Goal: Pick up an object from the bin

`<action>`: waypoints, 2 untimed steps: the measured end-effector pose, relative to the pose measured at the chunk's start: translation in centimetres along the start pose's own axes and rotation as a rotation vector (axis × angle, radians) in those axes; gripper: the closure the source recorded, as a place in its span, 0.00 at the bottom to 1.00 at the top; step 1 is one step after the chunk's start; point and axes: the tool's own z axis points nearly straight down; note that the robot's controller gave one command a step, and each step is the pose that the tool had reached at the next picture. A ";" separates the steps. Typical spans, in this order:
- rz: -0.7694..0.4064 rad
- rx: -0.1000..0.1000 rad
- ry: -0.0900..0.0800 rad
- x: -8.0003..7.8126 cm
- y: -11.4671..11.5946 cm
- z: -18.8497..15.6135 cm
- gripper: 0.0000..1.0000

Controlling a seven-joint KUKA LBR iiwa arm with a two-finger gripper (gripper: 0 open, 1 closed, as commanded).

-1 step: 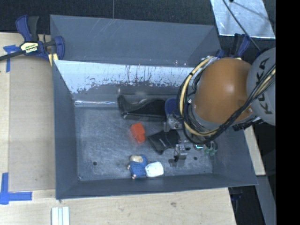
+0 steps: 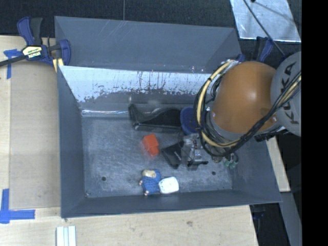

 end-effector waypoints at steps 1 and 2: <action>0.001 0.000 0.000 0.0 0.0 0.0 0.00; -0.047 0.001 0.005 -5.0 -1.9 9.6 0.00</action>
Offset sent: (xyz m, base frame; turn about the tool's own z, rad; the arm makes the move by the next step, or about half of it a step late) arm 0.0000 0.0000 0.0000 0.0000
